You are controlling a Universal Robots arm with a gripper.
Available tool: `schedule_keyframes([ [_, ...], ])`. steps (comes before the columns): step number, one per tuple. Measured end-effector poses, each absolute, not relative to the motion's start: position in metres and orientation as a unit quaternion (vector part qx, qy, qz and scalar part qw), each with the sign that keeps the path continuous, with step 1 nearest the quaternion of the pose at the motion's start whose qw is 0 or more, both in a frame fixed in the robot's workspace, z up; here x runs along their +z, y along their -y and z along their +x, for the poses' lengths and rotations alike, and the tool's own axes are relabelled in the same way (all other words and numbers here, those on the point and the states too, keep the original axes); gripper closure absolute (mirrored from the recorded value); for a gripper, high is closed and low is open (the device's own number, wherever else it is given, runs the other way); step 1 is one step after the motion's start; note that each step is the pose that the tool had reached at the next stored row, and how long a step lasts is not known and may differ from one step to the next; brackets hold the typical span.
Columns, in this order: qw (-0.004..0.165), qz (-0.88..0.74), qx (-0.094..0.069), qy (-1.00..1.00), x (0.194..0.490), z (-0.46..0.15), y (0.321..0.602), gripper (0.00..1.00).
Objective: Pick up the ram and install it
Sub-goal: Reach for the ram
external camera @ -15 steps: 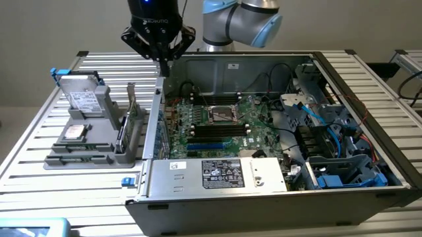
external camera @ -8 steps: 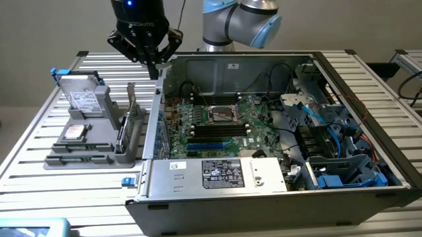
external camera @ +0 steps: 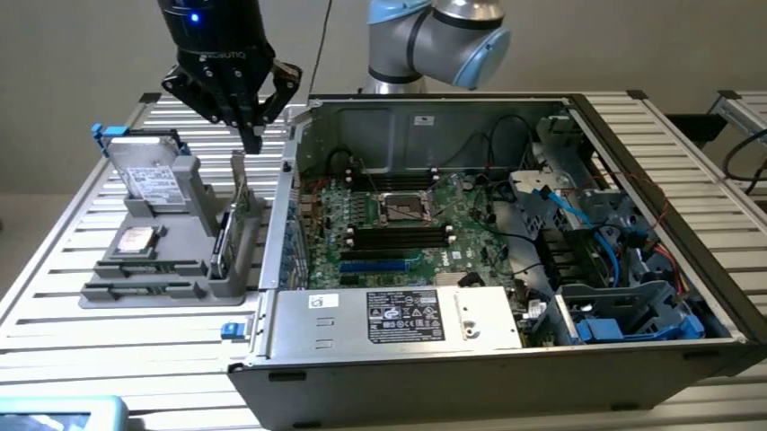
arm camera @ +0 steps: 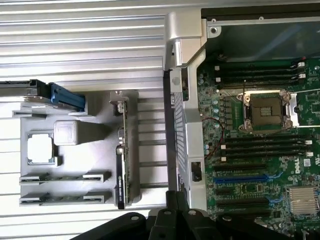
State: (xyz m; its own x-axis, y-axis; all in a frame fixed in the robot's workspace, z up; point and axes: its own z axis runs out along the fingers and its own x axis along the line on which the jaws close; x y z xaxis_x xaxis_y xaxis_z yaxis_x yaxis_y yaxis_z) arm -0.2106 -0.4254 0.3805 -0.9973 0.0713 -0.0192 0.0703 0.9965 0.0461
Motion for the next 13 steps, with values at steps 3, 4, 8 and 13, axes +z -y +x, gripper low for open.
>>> schedule_keyframes([
  [3,0.01,0.035,0.023,-0.999,0.378,-0.219,0.428,0.89],
  [4,0.01,0.035,0.023,-0.999,0.377,-0.221,0.429,0.89],
  [8,0.01,0.035,0.023,-0.999,0.372,-0.231,0.432,0.89],
  [13,0.01,0.035,0.022,-0.999,0.367,-0.245,0.433,0.89],
])
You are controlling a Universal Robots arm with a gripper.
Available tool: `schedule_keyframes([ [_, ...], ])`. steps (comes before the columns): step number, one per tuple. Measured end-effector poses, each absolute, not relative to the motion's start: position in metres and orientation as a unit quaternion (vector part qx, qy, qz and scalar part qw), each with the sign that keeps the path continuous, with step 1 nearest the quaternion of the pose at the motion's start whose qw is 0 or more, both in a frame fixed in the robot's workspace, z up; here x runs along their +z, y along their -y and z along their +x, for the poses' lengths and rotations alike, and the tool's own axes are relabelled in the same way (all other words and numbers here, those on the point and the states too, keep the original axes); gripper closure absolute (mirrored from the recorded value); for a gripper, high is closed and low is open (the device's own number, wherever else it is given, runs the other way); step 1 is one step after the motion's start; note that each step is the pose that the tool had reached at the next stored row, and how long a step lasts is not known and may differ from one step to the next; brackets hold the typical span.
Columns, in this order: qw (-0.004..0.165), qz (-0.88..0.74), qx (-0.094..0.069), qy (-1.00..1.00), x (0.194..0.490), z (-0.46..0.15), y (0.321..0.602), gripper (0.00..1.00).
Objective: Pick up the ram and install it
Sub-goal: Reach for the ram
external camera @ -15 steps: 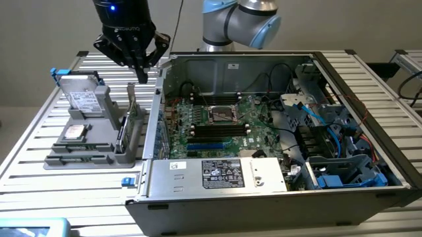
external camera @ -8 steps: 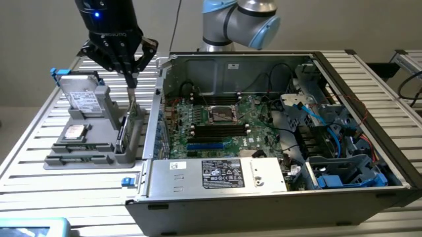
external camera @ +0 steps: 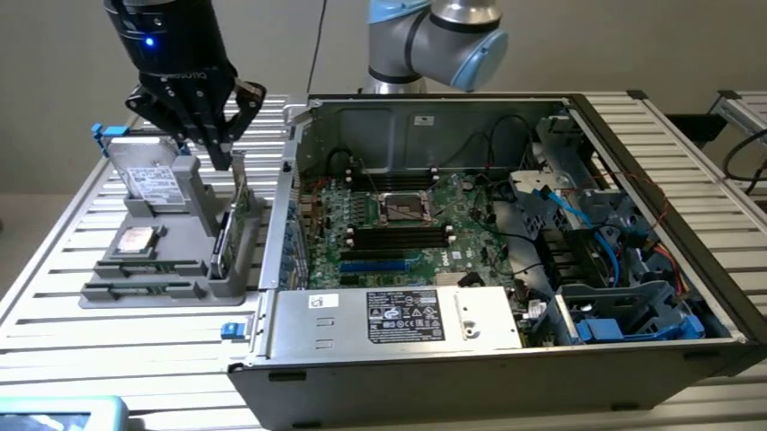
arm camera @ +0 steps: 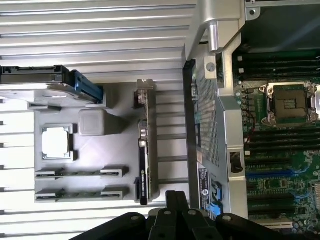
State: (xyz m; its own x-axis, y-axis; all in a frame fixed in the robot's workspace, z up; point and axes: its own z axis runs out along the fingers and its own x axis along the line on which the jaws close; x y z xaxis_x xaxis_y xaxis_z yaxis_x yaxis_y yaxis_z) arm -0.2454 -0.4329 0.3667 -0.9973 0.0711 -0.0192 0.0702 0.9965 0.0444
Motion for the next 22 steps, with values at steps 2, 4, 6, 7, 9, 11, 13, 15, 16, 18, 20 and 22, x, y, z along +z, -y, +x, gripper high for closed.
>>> schedule_keyframes([
  [2,0.01,0.035,0.022,-0.999,0.366,-0.253,0.433,0.89],
  [4,0.01,0.035,0.022,-0.999,0.365,-0.261,0.434,0.89],
  [6,0.009,0.035,0.022,-0.999,0.364,-0.267,0.435,0.89],
  [7,0.009,0.035,0.022,-0.999,0.364,-0.27,0.435,0.89],
  [9,0.008,0.035,0.022,-0.999,0.363,-0.276,0.436,0.89],
  [11,0.008,0.035,0.021,-0.999,0.361,-0.28,0.437,0.89],
  [13,0.006,0.035,0.021,-0.999,0.36,-0.283,0.439,0.89],
  [15,0.004,0.035,0.02,-0.999,0.359,-0.285,0.441,0.89],
  [16,0.003,0.035,0.019,-0.999,0.358,-0.286,0.441,0.89],
  [18,-0.001,0.035,0.018,-0.999,0.357,-0.287,0.443,0.89],
  [20,-0.004,0.035,0.017,-0.999,0.356,-0.291,0.443,0.89],
  [22,-0.004,0.035,0.017,-0.999,0.354,-0.297,0.443,0.89],
])
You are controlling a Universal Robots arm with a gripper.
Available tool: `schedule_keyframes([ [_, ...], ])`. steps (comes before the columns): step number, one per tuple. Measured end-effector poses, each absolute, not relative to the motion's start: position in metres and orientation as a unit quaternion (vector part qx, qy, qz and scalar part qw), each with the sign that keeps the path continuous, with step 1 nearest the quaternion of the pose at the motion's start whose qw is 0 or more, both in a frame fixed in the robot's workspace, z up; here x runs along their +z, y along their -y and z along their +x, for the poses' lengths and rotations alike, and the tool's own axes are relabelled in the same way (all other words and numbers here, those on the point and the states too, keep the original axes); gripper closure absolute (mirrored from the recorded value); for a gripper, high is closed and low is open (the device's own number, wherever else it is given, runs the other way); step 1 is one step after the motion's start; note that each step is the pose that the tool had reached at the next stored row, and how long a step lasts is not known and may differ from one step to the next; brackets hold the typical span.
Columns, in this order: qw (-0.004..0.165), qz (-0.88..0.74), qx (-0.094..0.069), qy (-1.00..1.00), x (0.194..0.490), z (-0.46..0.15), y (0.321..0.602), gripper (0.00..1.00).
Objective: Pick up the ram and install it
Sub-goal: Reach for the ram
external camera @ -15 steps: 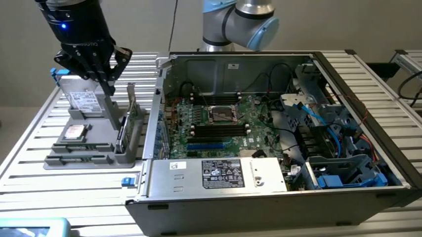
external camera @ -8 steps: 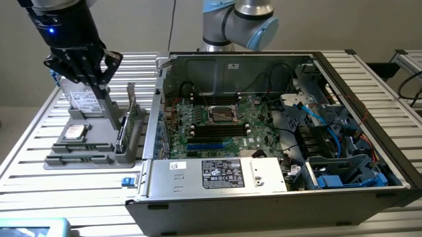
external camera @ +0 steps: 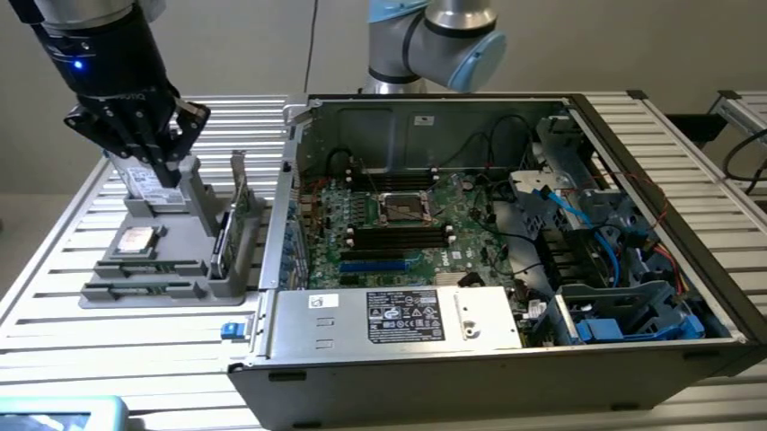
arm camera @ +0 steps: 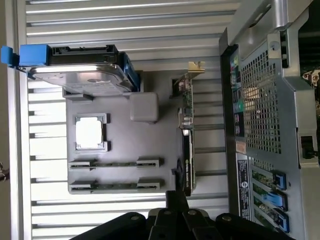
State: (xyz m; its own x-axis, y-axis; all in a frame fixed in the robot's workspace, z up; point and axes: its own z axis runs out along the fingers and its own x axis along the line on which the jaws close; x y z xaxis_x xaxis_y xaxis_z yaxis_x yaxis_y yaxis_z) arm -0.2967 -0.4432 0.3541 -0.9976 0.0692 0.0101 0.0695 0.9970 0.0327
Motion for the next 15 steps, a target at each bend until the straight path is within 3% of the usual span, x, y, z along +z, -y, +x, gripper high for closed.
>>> schedule_keyframes([
  [15,0.007,-0.032,-0.015,0.999,0.35,-0.347,0.443,0.89],
])
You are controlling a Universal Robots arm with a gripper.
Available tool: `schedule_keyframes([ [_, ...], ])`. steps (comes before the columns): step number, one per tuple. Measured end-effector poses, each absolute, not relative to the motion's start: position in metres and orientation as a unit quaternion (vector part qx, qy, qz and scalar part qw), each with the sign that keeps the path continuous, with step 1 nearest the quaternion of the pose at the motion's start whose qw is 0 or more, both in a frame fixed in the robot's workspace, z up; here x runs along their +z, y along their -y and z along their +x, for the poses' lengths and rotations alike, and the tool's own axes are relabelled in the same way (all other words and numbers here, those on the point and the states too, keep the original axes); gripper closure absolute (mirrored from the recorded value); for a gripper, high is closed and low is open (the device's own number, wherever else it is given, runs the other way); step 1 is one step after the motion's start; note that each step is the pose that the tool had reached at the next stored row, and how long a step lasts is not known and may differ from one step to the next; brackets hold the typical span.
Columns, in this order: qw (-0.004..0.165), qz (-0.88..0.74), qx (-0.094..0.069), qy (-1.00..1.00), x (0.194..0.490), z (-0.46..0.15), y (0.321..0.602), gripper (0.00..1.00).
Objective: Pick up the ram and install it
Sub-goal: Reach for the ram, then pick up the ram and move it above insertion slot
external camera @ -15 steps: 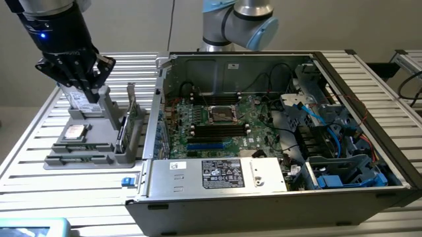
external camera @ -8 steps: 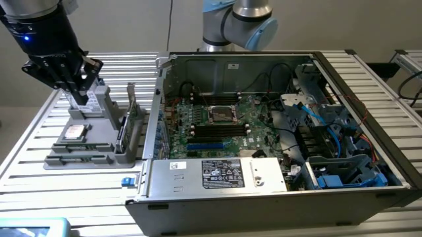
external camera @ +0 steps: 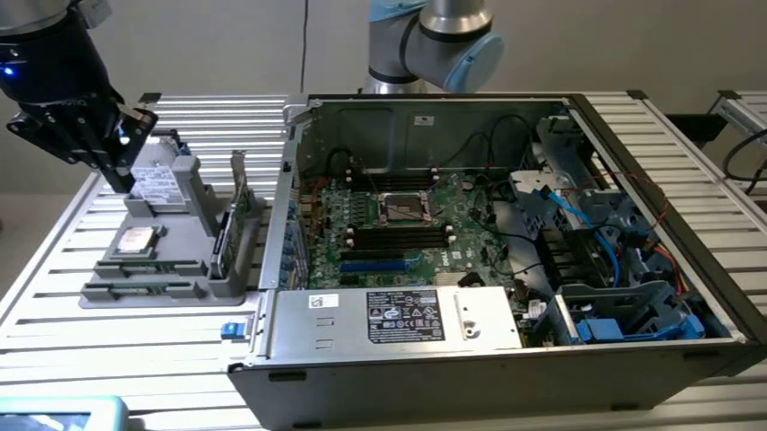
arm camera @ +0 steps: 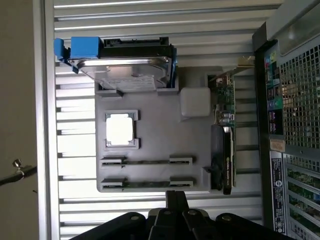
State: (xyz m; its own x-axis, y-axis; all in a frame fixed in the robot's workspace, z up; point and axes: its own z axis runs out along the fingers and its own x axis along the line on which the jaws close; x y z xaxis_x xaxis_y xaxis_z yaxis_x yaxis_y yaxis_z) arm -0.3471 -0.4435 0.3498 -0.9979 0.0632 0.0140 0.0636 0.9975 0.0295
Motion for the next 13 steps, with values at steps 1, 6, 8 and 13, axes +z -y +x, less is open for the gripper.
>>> schedule_keyframes([
  [1,0.007,-0.032,-0.015,0.999,0.3496,-0.3487,0.4434,0.89],
  [6,0.008,-0.032,-0.015,0.999,0.3482,-0.3513,0.4395,0.89],
  [8,0.008,-0.032,-0.015,0.999,0.3482,-0.3514,0.4395,0.89],
  [13,0.008,-0.014,-0.015,1.0,0.3481,-0.3515,0.4394,0.89],
])
